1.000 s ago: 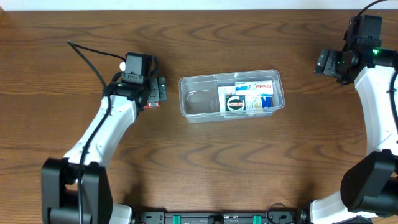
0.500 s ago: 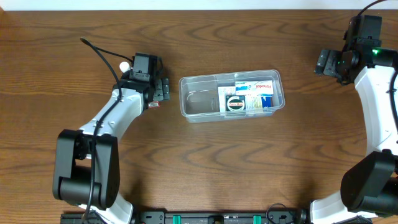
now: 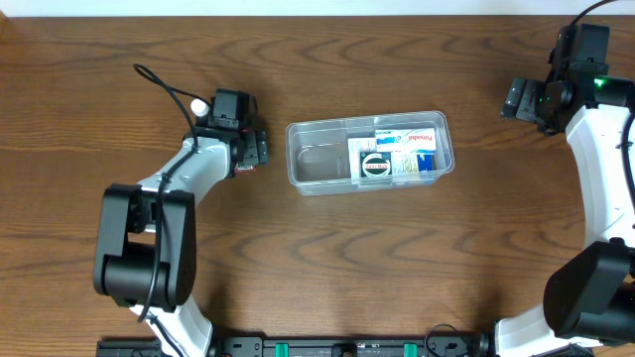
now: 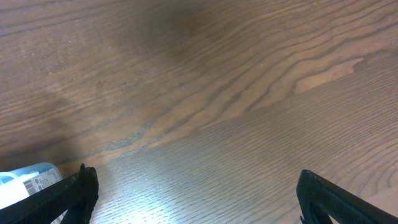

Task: Pack container
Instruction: 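Lift the red sachet and carry it over the container with left gripper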

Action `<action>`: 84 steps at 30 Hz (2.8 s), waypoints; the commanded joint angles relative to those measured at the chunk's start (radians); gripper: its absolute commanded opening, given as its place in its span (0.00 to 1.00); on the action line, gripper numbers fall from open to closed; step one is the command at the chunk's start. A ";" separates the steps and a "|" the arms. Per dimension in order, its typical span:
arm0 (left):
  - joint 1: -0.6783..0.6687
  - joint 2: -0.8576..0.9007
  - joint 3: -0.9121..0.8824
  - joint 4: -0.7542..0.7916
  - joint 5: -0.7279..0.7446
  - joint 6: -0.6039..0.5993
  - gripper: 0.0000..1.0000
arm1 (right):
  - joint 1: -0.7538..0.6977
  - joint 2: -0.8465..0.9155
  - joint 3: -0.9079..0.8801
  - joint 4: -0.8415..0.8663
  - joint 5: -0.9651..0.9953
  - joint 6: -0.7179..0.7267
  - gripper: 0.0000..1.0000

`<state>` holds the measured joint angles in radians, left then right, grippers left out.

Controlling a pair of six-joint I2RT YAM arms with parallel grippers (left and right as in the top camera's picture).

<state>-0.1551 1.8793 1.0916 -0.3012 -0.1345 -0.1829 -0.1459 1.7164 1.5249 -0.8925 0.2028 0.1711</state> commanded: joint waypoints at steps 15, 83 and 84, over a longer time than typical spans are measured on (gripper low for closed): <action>0.004 0.007 0.021 0.003 -0.008 0.009 0.65 | -0.003 -0.013 0.011 0.002 0.010 -0.012 0.99; -0.479 -0.079 0.348 -0.324 -0.040 -0.323 0.56 | -0.003 -0.013 0.011 0.002 0.010 -0.012 0.99; -0.479 -0.078 0.348 -0.328 -0.058 -0.323 0.56 | -0.003 -0.013 0.011 0.002 0.010 -0.012 0.99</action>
<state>-0.6334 1.7920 1.4250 -0.6228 -0.1162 -0.4976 -0.1459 1.7164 1.5249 -0.8925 0.2028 0.1711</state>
